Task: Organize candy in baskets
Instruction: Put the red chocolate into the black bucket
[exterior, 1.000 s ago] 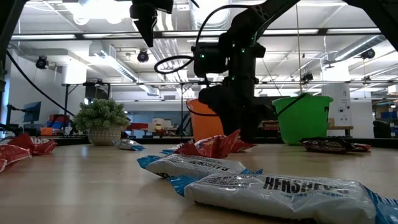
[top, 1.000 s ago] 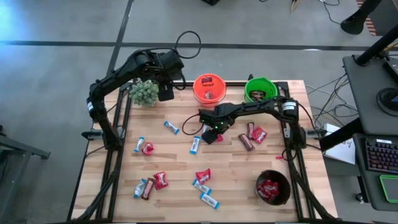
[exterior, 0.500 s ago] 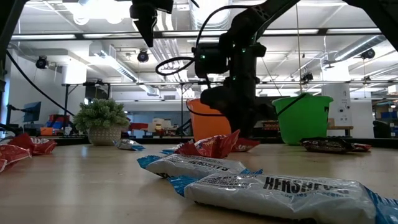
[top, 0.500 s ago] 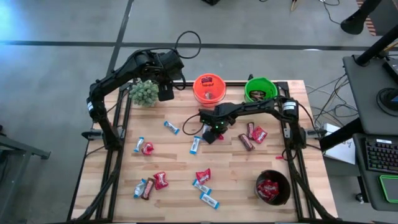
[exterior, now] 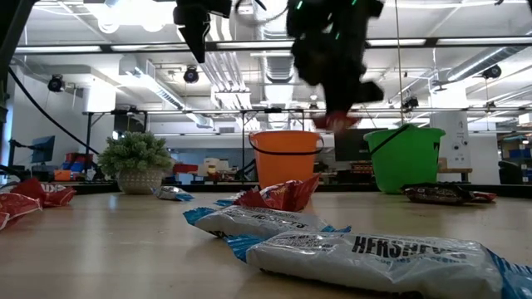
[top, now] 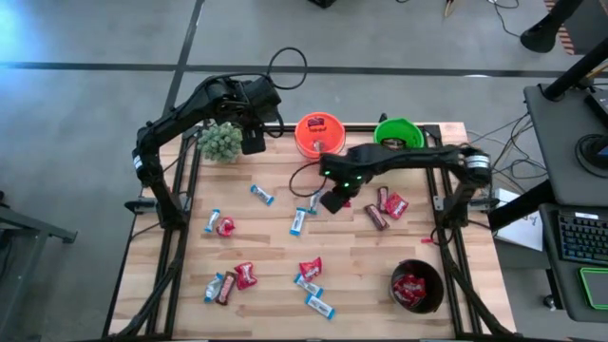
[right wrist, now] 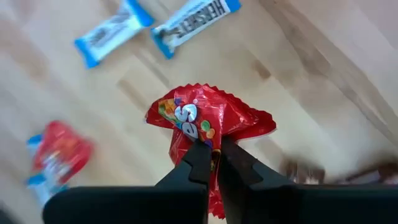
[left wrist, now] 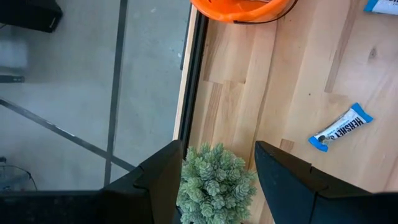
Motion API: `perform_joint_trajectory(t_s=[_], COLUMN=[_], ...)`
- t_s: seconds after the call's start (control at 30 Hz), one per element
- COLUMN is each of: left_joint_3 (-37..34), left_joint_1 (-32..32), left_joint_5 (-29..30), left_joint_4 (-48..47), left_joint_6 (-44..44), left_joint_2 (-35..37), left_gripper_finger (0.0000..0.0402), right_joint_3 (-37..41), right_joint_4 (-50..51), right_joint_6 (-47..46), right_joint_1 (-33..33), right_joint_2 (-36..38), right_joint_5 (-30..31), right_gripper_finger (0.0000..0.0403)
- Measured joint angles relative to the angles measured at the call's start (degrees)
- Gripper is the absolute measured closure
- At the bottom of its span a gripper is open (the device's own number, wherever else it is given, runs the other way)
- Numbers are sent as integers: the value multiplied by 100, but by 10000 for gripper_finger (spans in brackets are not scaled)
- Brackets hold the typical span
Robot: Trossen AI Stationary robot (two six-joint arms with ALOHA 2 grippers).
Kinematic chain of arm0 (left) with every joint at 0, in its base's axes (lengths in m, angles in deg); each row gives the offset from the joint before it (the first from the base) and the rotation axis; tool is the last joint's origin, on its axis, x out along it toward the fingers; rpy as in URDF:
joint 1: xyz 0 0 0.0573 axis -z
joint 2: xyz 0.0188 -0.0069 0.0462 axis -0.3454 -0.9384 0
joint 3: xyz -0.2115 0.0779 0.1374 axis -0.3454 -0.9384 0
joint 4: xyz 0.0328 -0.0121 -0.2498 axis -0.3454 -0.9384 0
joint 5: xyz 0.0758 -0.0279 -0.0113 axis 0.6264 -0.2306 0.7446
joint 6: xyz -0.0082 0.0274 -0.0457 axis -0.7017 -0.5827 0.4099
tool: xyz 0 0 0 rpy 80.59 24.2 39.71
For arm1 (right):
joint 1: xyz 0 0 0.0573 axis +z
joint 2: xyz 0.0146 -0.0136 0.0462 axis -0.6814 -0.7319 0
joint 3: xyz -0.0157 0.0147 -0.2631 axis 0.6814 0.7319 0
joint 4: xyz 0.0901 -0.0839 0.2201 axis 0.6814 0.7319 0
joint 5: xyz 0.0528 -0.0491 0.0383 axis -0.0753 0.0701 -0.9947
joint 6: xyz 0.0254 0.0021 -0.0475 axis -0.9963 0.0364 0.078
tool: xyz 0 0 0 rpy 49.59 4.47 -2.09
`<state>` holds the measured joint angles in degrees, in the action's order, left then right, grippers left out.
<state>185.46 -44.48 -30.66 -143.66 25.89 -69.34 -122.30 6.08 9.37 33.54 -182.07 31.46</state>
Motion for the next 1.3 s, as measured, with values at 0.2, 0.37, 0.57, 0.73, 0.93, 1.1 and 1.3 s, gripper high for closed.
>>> perform_joint_trajectory(t_s=[0.2, 0.37, 0.57, 0.73, 0.93, 1.1, 1.3], left_joint_3=[0, 2, 0, 0, 1, 0, 2], left_joint_1=[0, 0, 0, -11, -28, -31, -31], left_joint_5=[2, 2, 12, 403, 1024, 1019, 1014], left_joint_4=[1, 3, 1, -26, -28, -28, -28], left_joint_6=[-68, -70, -68, 12, 83, 85, 149], left_joint_2=[0, 0, 0, 0, 0, 0, 0], left_gripper_finger=[217, 217, 217, 217, 217, 217, 217], right_joint_3=[-4, -4, -4, -3, -3, -2, -2], right_joint_4=[456, 510, 699, 983, 1509, 1616, 1618], right_joint_6=[-366, -686, -982, -1213, -1690, -2111, -2572], right_joint_1=[114, 254, 523, 799, 1280, 1842, 2563], right_joint_2=[1005, 1552, 1772, 1809, 1822, 1831, 1833], right_joint_5=[27, 37, 64, 31, 6, -25, -259], right_gripper_finger=[394, 394, 394, 394, 394, 394, 394])
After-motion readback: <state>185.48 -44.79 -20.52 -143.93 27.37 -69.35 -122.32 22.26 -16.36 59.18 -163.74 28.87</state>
